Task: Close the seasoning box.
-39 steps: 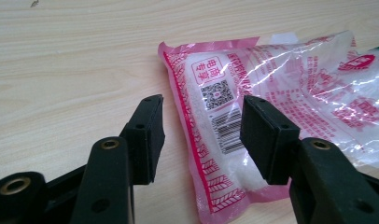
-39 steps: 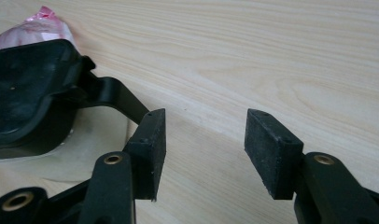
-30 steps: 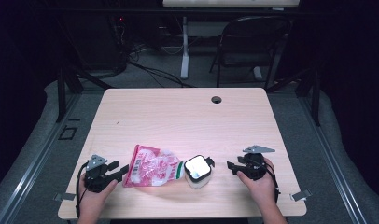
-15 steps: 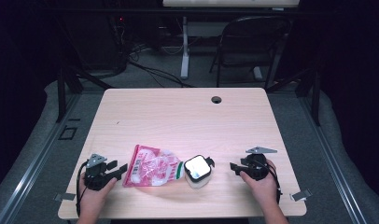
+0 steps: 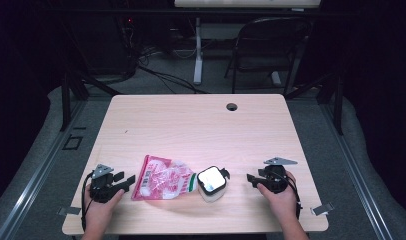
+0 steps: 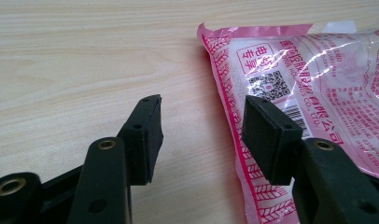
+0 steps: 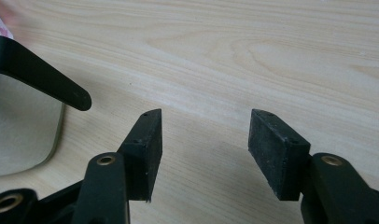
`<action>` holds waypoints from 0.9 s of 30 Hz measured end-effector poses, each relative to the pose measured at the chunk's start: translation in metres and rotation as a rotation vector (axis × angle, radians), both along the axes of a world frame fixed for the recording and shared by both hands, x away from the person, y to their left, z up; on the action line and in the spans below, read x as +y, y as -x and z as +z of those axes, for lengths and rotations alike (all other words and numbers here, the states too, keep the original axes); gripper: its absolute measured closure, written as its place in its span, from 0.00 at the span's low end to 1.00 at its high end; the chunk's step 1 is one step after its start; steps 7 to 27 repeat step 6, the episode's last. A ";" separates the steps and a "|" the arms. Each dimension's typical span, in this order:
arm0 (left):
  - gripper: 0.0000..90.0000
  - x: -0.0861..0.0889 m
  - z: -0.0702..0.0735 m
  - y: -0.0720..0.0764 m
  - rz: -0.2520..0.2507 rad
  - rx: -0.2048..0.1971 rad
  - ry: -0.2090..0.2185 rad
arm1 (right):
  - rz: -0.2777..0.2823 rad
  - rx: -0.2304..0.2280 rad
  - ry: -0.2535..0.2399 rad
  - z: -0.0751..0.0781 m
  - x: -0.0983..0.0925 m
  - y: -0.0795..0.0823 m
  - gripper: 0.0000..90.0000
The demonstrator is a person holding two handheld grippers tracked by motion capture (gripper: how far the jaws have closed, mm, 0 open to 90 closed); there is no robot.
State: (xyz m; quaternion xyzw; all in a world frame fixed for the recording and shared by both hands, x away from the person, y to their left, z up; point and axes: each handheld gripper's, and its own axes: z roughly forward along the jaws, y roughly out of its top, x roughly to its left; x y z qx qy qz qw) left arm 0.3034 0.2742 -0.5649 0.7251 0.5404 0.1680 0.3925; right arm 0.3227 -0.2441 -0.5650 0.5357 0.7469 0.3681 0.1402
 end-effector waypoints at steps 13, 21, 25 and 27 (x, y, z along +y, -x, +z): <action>0.52 0.002 0.001 -0.001 0.009 -0.007 0.000 | -0.002 -0.009 0.004 -0.001 0.000 0.000 0.49; 0.52 0.002 0.001 -0.001 0.009 -0.007 0.000 | -0.002 -0.009 0.004 -0.001 0.000 0.000 0.49; 0.52 0.002 0.001 -0.001 0.009 -0.007 0.000 | -0.002 -0.009 0.004 -0.001 0.000 0.000 0.49; 0.52 0.002 0.001 -0.001 0.009 -0.007 0.000 | -0.002 -0.009 0.004 -0.001 0.000 0.000 0.49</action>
